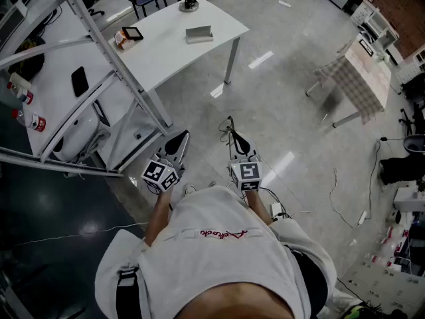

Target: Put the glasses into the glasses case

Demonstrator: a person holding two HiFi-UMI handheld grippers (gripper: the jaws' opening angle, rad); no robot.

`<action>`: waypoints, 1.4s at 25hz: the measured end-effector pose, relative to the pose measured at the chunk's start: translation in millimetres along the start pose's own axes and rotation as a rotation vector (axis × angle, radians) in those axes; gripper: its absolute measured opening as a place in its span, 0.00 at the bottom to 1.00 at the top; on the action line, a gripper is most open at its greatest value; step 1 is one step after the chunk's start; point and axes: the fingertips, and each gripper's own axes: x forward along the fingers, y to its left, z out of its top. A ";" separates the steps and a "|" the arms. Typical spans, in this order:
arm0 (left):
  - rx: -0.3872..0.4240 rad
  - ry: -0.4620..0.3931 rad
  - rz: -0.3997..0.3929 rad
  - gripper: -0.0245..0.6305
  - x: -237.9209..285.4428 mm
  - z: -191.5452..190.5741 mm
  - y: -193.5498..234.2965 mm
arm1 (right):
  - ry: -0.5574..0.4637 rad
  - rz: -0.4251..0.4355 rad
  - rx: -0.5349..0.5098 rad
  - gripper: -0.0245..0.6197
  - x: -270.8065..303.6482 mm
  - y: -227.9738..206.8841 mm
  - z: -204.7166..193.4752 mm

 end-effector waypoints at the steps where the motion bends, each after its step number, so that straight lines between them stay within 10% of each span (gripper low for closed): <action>1: 0.000 0.000 -0.001 0.03 0.9 -0.8 -0.5 | 0.004 0.010 0.003 0.06 0.5 0.5 -5.1; 35: -0.003 0.043 -0.001 0.03 68.9 -38.7 -39.5 | 0.008 0.102 0.050 0.06 2.3 -50.3 -37.4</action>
